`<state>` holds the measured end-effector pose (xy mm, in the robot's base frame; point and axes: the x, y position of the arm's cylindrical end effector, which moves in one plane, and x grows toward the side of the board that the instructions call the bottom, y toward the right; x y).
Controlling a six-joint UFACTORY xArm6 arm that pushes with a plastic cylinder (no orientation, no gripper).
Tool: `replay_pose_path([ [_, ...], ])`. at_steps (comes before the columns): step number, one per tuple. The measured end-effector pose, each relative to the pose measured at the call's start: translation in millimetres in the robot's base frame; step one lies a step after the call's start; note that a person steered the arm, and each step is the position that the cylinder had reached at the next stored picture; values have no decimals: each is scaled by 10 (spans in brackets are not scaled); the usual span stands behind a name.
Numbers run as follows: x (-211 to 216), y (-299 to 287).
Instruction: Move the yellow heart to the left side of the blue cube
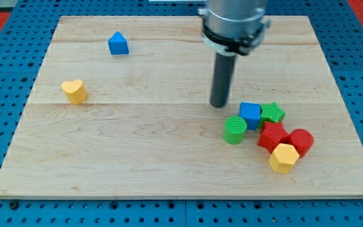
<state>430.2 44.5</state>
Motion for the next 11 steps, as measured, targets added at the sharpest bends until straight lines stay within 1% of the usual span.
replay_pose_path([
  [1, -129, -593],
  [2, 523, -1047],
  [3, 441, -1961],
  [4, -31, -2786],
  [5, -90, -2564],
  [6, -297, -2888],
  [7, -426, -3432],
  [8, -580, -2944],
  [9, -572, -2586],
  [10, -831, -2985],
  [11, -970, -2897],
])
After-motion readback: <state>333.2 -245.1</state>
